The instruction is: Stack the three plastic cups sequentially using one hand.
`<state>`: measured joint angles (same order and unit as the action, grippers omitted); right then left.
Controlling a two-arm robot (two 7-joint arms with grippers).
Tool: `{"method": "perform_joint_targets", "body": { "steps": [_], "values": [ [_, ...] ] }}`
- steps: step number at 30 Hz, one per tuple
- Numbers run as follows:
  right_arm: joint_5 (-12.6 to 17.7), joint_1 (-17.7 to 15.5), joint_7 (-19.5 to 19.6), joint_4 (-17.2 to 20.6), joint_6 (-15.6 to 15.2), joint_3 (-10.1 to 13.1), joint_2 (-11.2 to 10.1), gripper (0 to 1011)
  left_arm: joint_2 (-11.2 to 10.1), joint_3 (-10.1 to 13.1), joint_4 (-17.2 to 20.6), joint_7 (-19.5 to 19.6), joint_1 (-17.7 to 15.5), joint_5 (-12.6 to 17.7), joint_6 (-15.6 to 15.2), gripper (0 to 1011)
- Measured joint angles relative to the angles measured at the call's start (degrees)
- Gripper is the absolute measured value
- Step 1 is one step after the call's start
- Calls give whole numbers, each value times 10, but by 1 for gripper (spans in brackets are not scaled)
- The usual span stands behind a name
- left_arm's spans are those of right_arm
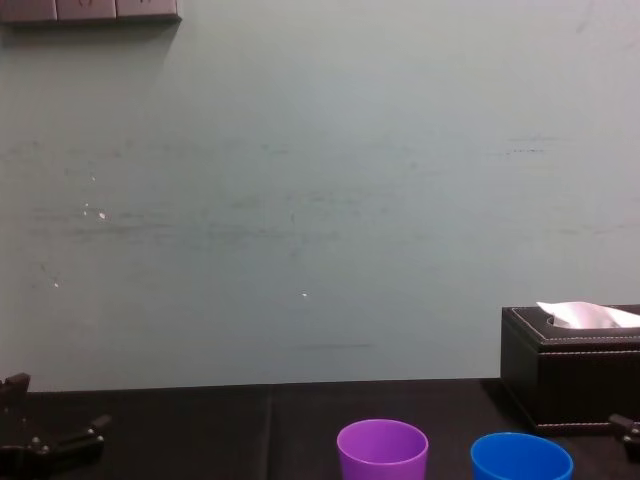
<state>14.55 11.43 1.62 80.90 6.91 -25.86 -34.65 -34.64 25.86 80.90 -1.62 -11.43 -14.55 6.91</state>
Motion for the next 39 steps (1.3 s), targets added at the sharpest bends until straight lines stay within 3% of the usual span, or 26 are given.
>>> {"method": "perform_joint_targets", "body": {
  "steps": [39],
  "values": [
    [0,0,0,0,0,0,0,1003,0,0,0,0,0,0,0,1011]
  ]
}}
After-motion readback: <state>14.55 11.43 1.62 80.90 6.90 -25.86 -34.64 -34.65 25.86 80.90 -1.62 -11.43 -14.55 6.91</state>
